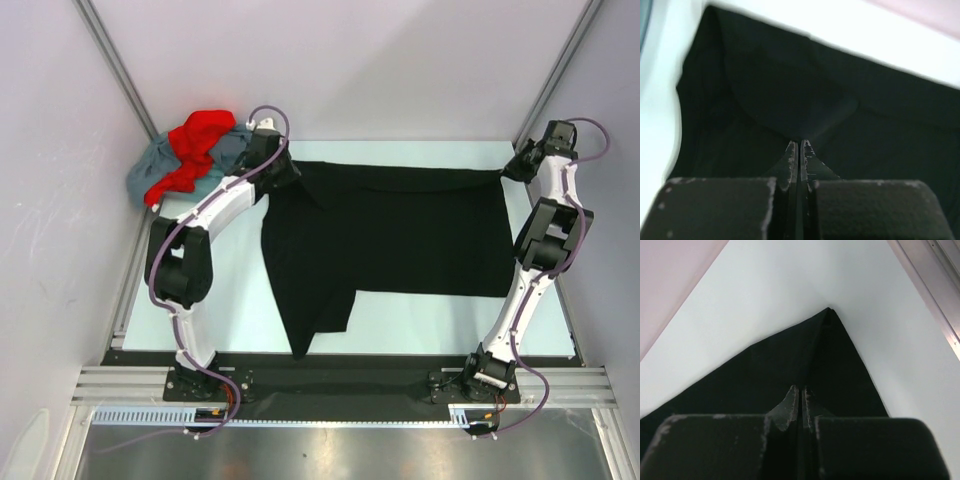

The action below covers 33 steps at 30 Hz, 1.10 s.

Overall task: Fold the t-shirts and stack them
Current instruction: Fold the tshirt

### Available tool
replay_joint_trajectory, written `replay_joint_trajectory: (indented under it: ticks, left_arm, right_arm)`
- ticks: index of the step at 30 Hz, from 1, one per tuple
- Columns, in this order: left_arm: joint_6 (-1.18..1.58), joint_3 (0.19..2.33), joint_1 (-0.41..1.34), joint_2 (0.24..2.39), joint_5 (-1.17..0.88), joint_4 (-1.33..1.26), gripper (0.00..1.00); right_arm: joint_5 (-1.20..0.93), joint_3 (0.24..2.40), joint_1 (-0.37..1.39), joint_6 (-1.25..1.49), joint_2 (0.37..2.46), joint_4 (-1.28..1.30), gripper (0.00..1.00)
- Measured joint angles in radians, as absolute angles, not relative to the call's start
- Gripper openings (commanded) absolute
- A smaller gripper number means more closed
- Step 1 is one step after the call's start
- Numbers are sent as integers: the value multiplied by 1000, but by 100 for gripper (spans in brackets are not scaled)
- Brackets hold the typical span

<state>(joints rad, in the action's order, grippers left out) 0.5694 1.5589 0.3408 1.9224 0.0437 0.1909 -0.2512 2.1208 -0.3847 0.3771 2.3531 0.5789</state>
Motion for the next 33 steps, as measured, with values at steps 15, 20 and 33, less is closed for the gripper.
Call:
replay_joint_trajectory:
  ticks: [15,20,33]
  left_arm:
    - [564,1544,317,1919,22,303,0]
    - [542,1544,302,1919,2,339,0]
    - [501,1502,290,1901,-12,407,0]
  right_arm:
    - [-279,2116,-408,382,2364,635,5]
    - [-279,2111,-409,381,2366,640,5]
    - [-273,2054,-410,355,2366,657,6]
